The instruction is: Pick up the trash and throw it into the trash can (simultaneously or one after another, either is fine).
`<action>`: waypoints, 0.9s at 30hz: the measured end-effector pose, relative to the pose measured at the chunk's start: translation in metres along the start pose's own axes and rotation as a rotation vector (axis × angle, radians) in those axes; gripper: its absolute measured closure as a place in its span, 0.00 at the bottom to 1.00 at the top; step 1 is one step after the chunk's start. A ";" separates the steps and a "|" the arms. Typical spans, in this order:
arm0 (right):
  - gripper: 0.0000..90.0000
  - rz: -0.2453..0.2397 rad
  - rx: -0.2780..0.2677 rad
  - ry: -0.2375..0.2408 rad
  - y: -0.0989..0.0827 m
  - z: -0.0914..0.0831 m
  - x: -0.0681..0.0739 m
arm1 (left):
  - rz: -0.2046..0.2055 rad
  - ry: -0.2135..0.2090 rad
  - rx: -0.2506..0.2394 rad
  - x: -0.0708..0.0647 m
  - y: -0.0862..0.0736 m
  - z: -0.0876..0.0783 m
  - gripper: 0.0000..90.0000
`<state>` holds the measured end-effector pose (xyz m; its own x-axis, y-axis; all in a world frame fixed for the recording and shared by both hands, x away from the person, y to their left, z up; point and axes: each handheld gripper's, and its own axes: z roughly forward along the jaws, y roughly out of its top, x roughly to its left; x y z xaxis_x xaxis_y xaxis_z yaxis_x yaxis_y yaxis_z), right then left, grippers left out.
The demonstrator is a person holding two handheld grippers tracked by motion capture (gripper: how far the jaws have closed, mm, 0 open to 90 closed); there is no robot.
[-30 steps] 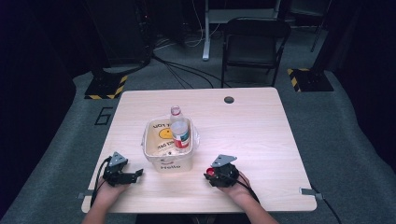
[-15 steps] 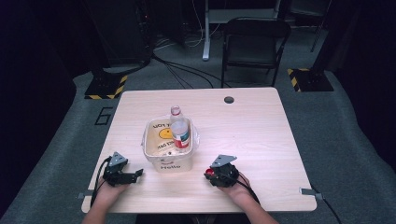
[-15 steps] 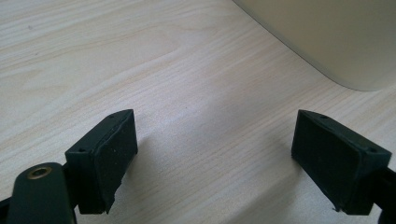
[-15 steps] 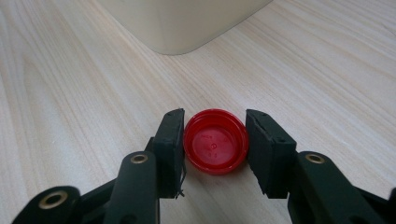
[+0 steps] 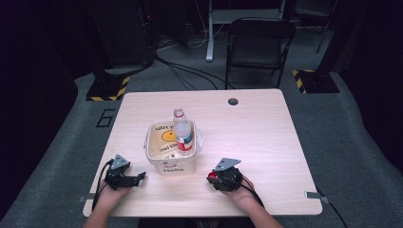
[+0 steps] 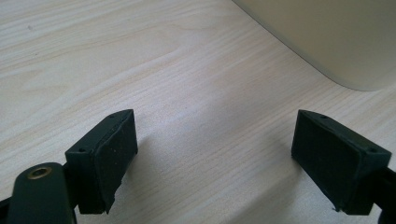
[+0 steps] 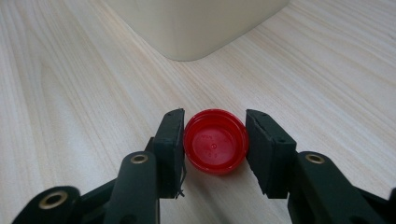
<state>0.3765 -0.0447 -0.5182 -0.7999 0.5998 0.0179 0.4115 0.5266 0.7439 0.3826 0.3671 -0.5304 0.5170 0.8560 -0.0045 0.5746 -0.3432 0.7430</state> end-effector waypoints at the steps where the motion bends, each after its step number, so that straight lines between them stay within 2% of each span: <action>1: 0.64 0.007 0.000 0.005 0.000 -0.001 0.001 | 0.000 0.000 0.000 0.000 0.000 0.000 0.16; 7: 0.64 -0.007 -0.011 0.022 0.005 -0.004 0.001 | 0.000 0.000 0.000 0.000 0.000 0.000 0.16; 15: 0.64 0.003 -0.025 0.037 0.011 -0.009 0.002 | -0.001 0.000 -0.001 0.000 0.000 0.000 0.16; 18: 0.64 -0.011 -0.027 0.042 0.014 -0.012 0.003 | -0.001 0.000 -0.002 0.000 0.000 0.000 0.16; 19: 0.64 -0.001 -0.030 0.045 0.015 -0.013 0.004 | -0.002 -0.005 0.007 0.000 0.001 0.000 0.16; 27: 0.64 -0.010 -0.043 0.057 0.025 -0.021 0.000 | -0.002 -0.006 0.009 0.000 0.001 0.000 0.16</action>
<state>0.3775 -0.0445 -0.4854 -0.8282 0.5584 0.0476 0.3850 0.5051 0.7724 0.3828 0.3672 -0.5295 0.5198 0.8542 -0.0095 0.5810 -0.3453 0.7371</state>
